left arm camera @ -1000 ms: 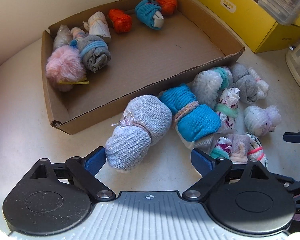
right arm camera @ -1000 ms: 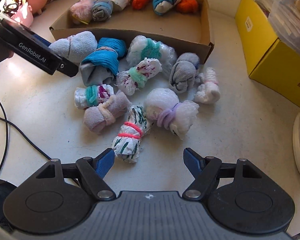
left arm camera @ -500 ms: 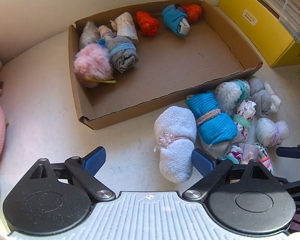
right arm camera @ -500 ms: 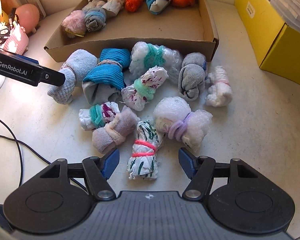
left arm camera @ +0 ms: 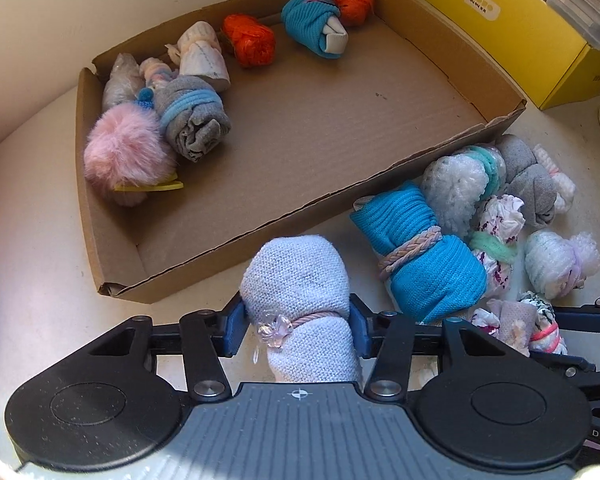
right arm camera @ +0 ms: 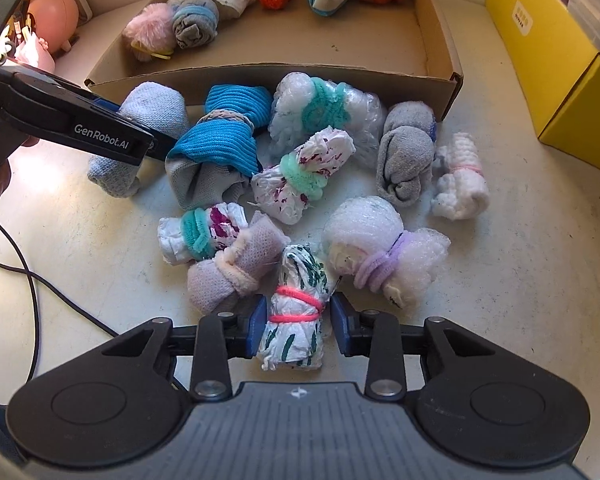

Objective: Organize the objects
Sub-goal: 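Grasp the pale lavender knit bundle with left tool while right tool grasps green-print pink-banded bundle, then carry both bundles into the tray beside the row and open both tools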

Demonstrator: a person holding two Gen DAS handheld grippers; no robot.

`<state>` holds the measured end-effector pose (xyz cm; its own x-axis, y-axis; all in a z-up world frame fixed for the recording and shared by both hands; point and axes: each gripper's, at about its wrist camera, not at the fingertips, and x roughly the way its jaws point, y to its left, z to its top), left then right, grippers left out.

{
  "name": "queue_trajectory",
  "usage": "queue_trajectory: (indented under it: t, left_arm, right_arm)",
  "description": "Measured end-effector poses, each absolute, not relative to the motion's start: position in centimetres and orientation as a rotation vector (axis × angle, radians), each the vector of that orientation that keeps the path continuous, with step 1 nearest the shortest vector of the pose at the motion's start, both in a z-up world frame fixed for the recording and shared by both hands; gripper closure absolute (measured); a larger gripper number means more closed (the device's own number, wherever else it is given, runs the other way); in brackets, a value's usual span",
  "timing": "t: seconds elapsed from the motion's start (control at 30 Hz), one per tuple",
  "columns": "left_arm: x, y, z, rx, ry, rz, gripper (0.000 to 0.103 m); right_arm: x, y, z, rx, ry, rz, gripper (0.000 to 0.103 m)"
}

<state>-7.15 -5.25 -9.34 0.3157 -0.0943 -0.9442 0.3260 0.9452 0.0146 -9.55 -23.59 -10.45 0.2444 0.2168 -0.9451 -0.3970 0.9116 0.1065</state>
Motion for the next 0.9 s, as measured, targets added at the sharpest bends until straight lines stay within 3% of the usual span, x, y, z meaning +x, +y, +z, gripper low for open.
queue_trajectory:
  t: [0.2, 0.5, 0.9]
  left_arm:
    - [-7.4, -4.9, -9.1, 0.205, 1.211, -0.281, 0.053]
    - [-7.7, -2.6, -6.0, 0.201, 1.145, -0.247, 0.053]
    - [-5.0, 3.7, 4.7, 0.381, 0.887, -0.146, 0.053]
  right_arm:
    - [-9.9, -24.2, -10.2, -0.150, 1.257, 0.414, 0.077]
    - [-10.4, -26.1, -7.4, -0.089, 1.220, 0.416, 0.077]
    - [-4.7, -24.0, 0.0, -0.042, 1.023, 0.482, 0.077]
